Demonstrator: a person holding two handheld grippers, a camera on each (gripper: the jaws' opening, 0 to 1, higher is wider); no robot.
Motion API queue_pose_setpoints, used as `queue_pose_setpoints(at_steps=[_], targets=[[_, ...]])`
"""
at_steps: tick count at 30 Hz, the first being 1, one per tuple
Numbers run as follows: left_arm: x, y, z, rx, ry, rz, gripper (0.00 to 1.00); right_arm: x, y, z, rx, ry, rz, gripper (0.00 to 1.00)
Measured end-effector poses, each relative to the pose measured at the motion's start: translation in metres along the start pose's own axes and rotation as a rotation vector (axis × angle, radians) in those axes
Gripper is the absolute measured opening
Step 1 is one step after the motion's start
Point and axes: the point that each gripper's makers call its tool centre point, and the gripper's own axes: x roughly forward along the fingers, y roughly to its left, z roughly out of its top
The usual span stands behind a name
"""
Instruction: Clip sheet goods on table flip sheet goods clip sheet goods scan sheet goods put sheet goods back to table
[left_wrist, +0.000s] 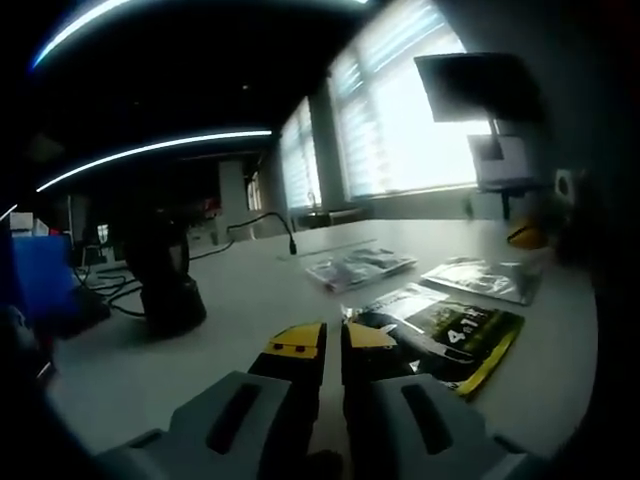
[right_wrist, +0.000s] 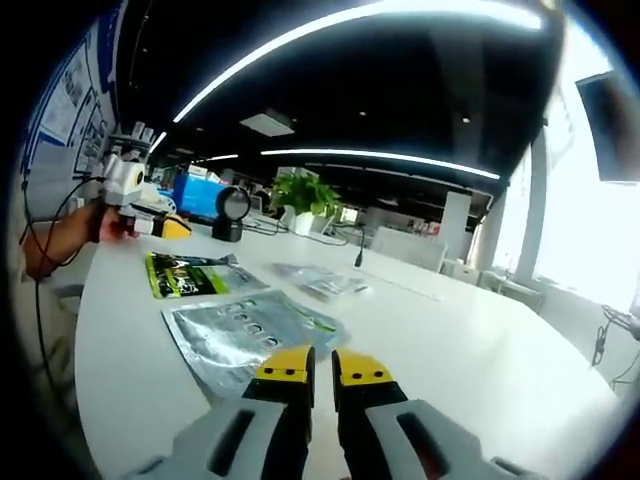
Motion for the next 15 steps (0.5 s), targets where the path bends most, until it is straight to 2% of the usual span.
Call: queue_pose_setpoints(at_steps=[5, 10, 15], targets=[[0.0, 0.002, -0.001, -0.001, 0.002, 0.002, 0.0, 0.004, -0.003, 0.007, 0.018, -0.003, -0.002, 0.05], [-0.001, 0.0, 0.0, 0.0, 0.003, 0.003, 0.0, 0.015, -0.004, 0.0, 0.012, 0.066, 0.002, 0.06], [0.0, 0.001, -0.001, 0.001, 0.005, 0.003, 0.0, 0.02, -0.004, 0.009, 0.021, 0.077, 0.005, 0.08]])
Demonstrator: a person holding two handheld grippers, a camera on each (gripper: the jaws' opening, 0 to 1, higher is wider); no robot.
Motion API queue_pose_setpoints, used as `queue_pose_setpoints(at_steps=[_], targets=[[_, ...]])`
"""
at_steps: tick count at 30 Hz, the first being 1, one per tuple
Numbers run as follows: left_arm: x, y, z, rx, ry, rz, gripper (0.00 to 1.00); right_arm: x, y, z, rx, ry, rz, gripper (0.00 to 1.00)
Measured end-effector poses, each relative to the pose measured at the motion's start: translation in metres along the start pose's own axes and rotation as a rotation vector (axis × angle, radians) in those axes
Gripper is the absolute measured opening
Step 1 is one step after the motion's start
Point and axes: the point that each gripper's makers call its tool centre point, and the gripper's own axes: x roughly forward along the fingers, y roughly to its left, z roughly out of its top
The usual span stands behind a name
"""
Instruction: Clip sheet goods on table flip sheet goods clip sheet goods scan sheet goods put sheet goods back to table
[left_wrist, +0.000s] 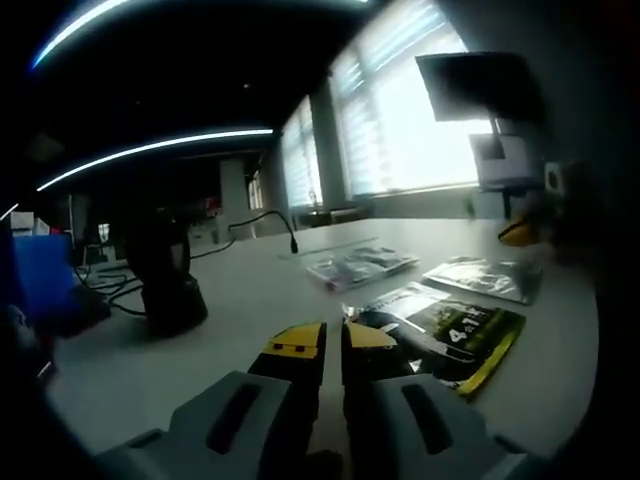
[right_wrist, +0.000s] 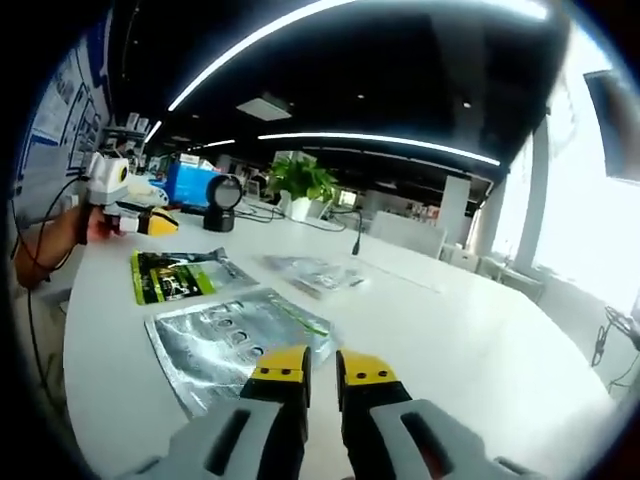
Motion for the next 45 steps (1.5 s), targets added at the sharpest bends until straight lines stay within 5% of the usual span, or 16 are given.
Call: queue_pose_setpoints(at_steps=[12, 31, 45], targets=[[0.001, 0.0, -0.001, -0.002, 0.0, -0.003, 0.0, 0.023, -0.002, 0.015, -0.072, 0.09, 0.057, 0.13], [0.001, -0.001, -0.001, 0.005, 0.002, -0.006, 0.0, 0.041, 0.002, 0.014, -0.19, 0.212, 0.12, 0.14], [-0.002, -0.006, 0.001, 0.005, -0.001, -0.009, 0.0, 0.062, -0.001, -0.001, -0.141, 0.322, 0.206, 0.17]])
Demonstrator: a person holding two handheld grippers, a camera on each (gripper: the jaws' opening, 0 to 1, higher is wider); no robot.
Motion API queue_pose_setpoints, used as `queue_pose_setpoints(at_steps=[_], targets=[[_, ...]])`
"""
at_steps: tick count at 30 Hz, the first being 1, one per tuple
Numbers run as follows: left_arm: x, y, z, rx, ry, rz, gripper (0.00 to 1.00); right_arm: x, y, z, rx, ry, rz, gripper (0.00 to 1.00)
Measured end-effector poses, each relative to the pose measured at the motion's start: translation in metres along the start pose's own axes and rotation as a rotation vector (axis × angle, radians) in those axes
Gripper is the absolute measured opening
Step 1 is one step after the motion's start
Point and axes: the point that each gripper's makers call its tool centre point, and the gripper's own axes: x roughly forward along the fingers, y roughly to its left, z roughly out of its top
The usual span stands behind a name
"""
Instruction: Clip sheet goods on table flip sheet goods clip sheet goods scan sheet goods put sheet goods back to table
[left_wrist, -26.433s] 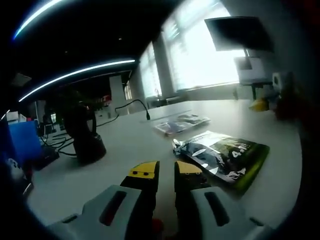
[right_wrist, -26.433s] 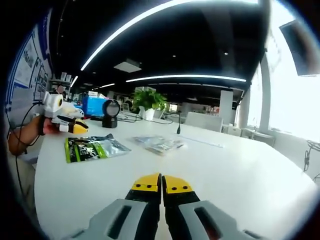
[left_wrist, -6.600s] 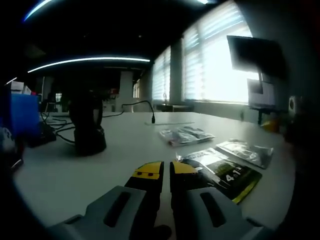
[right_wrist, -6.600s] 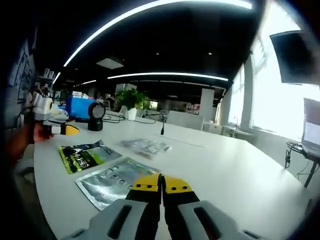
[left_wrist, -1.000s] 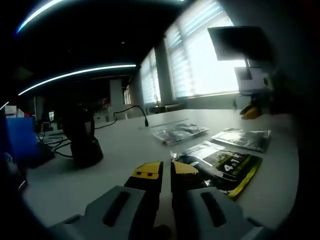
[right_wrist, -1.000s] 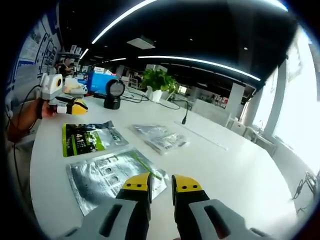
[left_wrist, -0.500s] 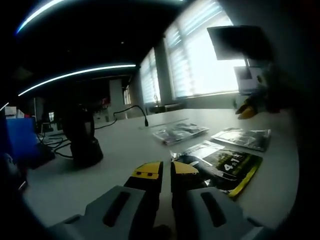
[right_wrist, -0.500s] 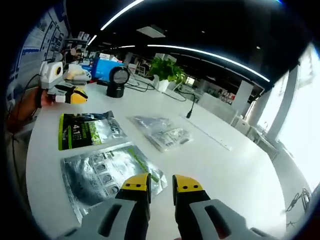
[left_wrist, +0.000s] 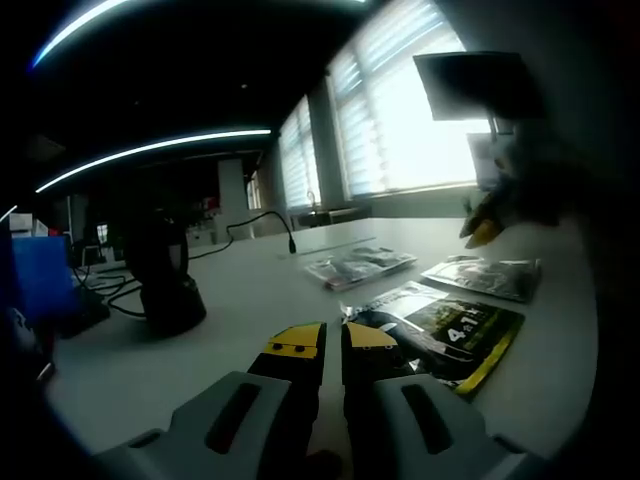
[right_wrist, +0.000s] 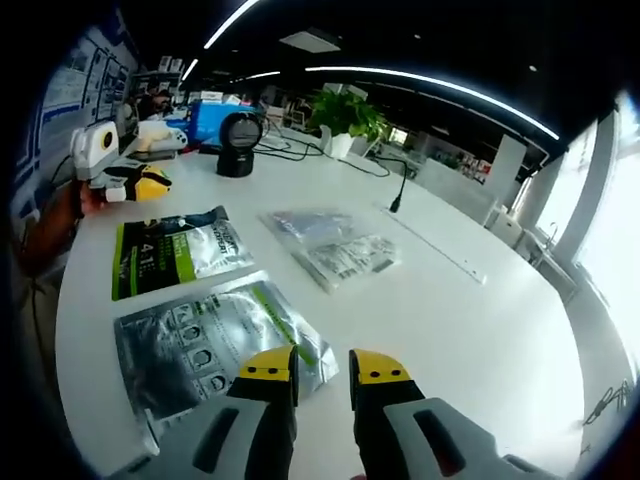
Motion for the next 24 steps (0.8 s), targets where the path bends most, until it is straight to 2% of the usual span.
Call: queue_pose_setpoints(at_steps=[10, 15, 24], targets=[[-0.002, -0.001, -0.001, 0.004, 0.001, -0.001, 0.0, 0.016, -0.003, -0.008, 0.036, 0.062, 0.057, 0.19], [-0.002, -0.002, -0.001, 0.004, 0.001, 0.0, 0.0, 0.019, -0.007, -0.006, 0.105, 0.06, 0.09, 0.19], [-0.002, -0.002, -0.001, 0.005, 0.001, -0.001, 0.0, 0.023, -0.003, -0.01, 0.098, 0.112, 0.113, 0.2]])
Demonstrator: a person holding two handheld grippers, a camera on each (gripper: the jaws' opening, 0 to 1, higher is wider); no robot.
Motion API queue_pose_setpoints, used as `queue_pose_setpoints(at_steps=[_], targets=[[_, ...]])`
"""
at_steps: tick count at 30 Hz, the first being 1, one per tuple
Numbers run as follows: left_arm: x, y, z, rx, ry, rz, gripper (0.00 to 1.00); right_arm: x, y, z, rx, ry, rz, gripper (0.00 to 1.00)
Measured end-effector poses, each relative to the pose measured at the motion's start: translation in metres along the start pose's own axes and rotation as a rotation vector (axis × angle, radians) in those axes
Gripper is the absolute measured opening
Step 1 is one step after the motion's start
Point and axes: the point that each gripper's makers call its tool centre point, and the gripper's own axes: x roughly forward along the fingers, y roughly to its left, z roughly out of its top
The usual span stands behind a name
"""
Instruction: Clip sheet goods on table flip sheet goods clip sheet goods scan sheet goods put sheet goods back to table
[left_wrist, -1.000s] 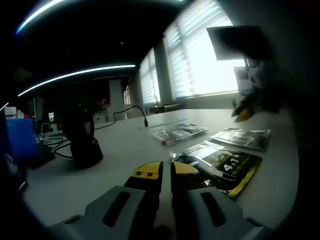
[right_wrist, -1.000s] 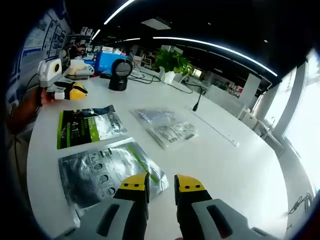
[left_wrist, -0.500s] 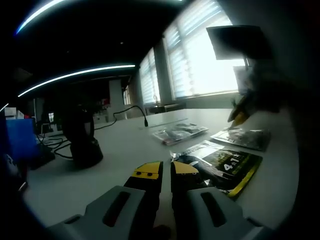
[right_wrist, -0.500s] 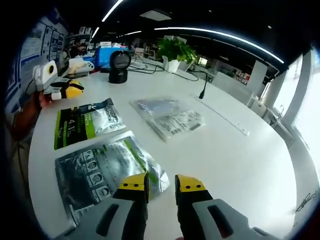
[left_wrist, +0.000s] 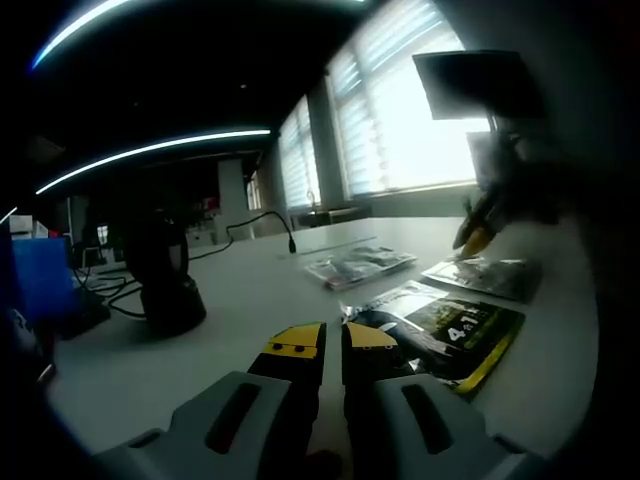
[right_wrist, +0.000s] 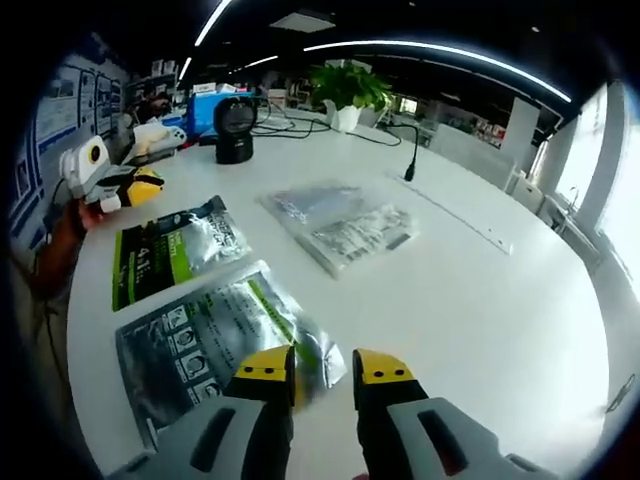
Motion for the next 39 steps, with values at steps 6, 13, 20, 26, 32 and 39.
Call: queue_pose_setpoints(at_steps=[6, 13, 20, 26, 32, 39], targets=[[0.0, 0.0, 0.0, -0.001, 0.0, -0.001, 0.0, 0.004, -0.002, -0.006, 0.011, 0.026, 0.014, 0.21], [0.001, 0.0, 0.0, 0.003, 0.001, 0.0, 0.0, 0.003, -0.003, -0.009, 0.04, 0.015, 0.011, 0.25], [0.001, 0.0, 0.0, 0.004, 0.002, 0.001, 0.0, 0.002, 0.005, -0.01, 0.067, 0.018, 0.023, 0.21], [0.001, 0.0, 0.0, 0.004, 0.0, -0.001, 0.0, 0.002, 0.011, -0.011, 0.079, -0.005, 0.044, 0.18], [0.002, 0.001, 0.0, 0.005, 0.002, 0.001, 0.0, 0.003, 0.01, -0.01, 0.069, -0.021, 0.044, 0.14], [0.002, 0.002, -0.001, 0.007, 0.006, 0.003, 0.0, 0.003, 0.017, -0.007, 0.013, -0.04, 0.059, 0.02]])
